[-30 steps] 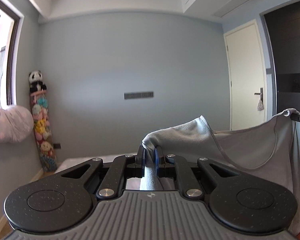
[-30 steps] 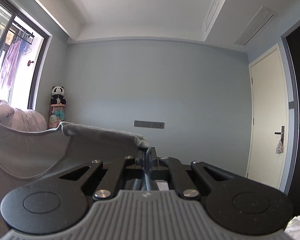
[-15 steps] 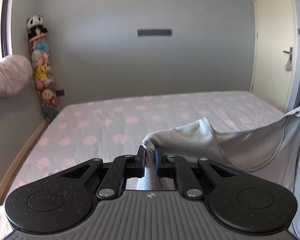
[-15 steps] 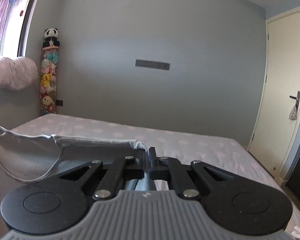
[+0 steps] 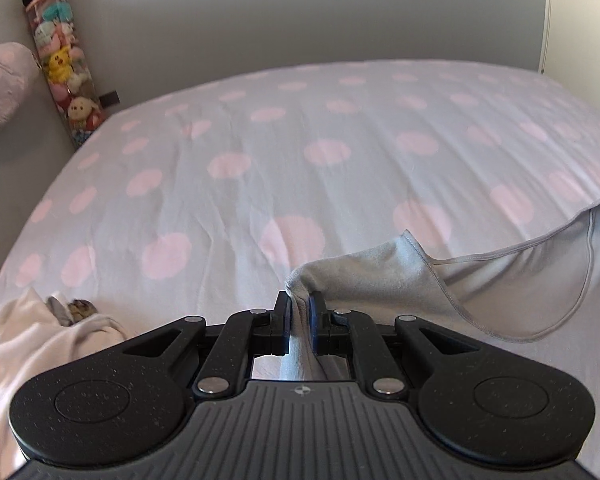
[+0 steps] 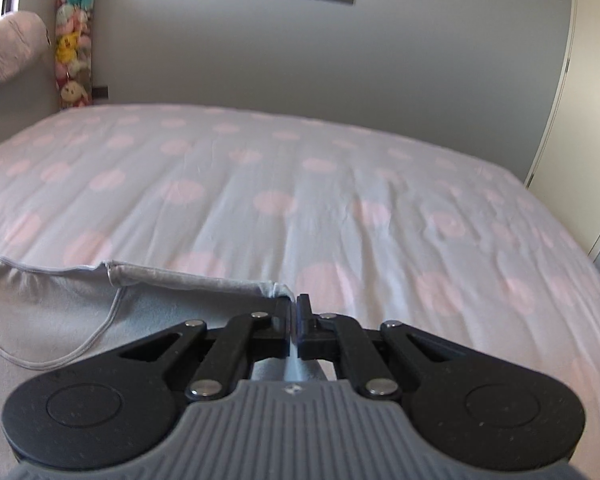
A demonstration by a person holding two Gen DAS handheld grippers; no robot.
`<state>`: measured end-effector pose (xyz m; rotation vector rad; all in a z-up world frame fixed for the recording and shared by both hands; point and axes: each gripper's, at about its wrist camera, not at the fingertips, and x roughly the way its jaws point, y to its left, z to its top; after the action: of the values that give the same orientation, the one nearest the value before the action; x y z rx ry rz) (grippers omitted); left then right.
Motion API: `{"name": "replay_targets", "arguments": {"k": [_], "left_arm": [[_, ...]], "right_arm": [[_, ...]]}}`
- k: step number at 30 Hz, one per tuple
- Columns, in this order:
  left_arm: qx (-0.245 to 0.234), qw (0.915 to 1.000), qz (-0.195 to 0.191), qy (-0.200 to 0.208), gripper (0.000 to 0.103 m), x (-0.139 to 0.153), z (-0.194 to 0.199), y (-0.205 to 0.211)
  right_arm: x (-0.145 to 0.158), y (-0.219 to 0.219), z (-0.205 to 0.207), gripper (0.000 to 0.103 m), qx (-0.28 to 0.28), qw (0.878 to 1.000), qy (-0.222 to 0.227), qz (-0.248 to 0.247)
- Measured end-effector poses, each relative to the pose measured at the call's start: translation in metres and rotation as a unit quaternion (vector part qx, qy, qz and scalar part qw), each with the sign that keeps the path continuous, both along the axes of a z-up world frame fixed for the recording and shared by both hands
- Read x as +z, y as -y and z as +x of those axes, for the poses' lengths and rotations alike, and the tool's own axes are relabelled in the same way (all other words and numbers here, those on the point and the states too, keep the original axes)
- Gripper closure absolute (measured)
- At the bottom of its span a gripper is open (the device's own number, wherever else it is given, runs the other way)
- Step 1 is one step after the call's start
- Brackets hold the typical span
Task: Fold clothes
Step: 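Lower the shirt flat onto the bed and open both grippers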
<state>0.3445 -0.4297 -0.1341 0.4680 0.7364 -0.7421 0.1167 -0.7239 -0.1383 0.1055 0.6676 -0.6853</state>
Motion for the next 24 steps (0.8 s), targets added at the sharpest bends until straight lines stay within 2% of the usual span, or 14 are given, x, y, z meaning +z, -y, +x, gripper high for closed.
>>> {"name": "replay_targets", "arguments": {"k": [4, 8, 10, 11, 12, 14, 19, 24], "left_arm": [[0.005, 0.9997, 0.014, -0.02, 0.095, -0.026, 0.008, 0.007], [0.012, 0.9989, 0.026, -0.037, 0.09, -0.038, 0.012, 0.009], [0.014, 0.9989, 0.024, -0.039, 0.082, -0.035, 0.011, 0.006], [0.015, 0.9989, 0.022, -0.039, 0.079, -0.033, 0.011, 0.004], [0.016, 0.9988, 0.021, -0.041, 0.073, -0.031, 0.009, -0.001], [0.021, 0.9986, 0.019, -0.045, 0.067, -0.024, 0.0, -0.018], [0.034, 0.9977, 0.014, -0.056, 0.065, -0.006, -0.022, -0.062], [0.048, 0.9966, 0.008, -0.067, 0.065, 0.012, -0.044, -0.106]], "right_arm": [[-0.032, 0.012, 0.014, 0.099, -0.001, 0.999, -0.025, 0.029], [-0.054, 0.02, 0.022, 0.097, 0.004, 0.998, -0.042, 0.052], [-0.057, 0.023, 0.022, 0.094, 0.01, 0.997, -0.044, 0.071], [-0.057, 0.023, 0.02, 0.087, 0.011, 0.996, -0.044, 0.075], [-0.055, 0.022, 0.018, 0.072, 0.01, 0.996, -0.044, 0.071], [-0.047, 0.018, 0.009, 0.064, 0.008, 0.997, -0.038, 0.059], [-0.022, 0.007, -0.031, 0.064, 0.004, 0.998, -0.019, 0.063], [-0.006, -0.016, -0.092, 0.064, -0.004, 0.997, -0.013, 0.071]]}}
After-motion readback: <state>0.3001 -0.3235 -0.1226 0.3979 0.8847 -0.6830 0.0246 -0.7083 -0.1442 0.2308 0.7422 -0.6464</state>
